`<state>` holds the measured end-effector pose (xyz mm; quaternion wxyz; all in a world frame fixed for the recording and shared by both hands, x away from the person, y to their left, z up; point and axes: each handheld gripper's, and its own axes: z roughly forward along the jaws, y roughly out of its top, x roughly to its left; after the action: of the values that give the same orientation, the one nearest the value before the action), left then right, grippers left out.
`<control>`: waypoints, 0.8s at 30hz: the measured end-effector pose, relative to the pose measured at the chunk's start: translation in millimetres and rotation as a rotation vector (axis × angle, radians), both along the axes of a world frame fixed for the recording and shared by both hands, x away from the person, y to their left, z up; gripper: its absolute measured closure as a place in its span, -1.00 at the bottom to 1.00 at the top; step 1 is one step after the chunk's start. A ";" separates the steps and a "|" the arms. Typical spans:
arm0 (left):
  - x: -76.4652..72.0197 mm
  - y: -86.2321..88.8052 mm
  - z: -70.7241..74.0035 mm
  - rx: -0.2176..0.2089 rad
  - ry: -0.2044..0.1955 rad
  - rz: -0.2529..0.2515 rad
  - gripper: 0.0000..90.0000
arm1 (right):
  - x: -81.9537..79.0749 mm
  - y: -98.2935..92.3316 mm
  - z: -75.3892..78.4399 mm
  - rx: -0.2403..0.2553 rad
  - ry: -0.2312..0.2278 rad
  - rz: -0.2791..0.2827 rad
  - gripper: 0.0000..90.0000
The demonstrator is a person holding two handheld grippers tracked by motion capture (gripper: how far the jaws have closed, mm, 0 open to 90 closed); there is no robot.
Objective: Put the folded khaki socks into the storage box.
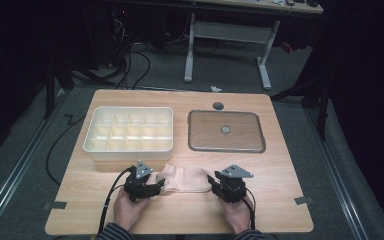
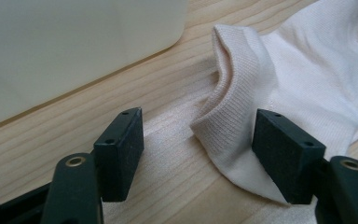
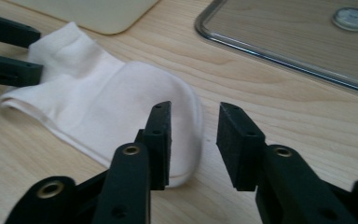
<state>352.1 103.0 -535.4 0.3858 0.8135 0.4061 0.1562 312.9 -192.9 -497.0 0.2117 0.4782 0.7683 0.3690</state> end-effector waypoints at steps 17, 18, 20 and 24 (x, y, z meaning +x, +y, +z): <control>-1.7 0.7 0.1 -0.001 0.006 -0.004 -0.34 | 10.6 71.8 -12.0 -0.035 0.072 0.119 0.78; -1.8 0.9 0.1 -0.002 0.005 -0.006 -0.32 | 11.4 71.5 -13.8 -0.036 0.069 0.128 0.78; -1.9 1.9 0.5 -0.003 0.006 -0.004 -0.29 | 12.4 70.6 -17.6 -0.028 0.080 0.133 0.80; -2.0 3.4 1.6 -0.019 0.023 -0.002 -0.24 | 13.8 72.6 -22.6 -0.036 0.078 0.162 0.84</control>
<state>350.0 106.5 -533.7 0.3890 0.8120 0.4111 0.1424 326.7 -120.2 -519.6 0.1598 0.4247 0.8186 0.3522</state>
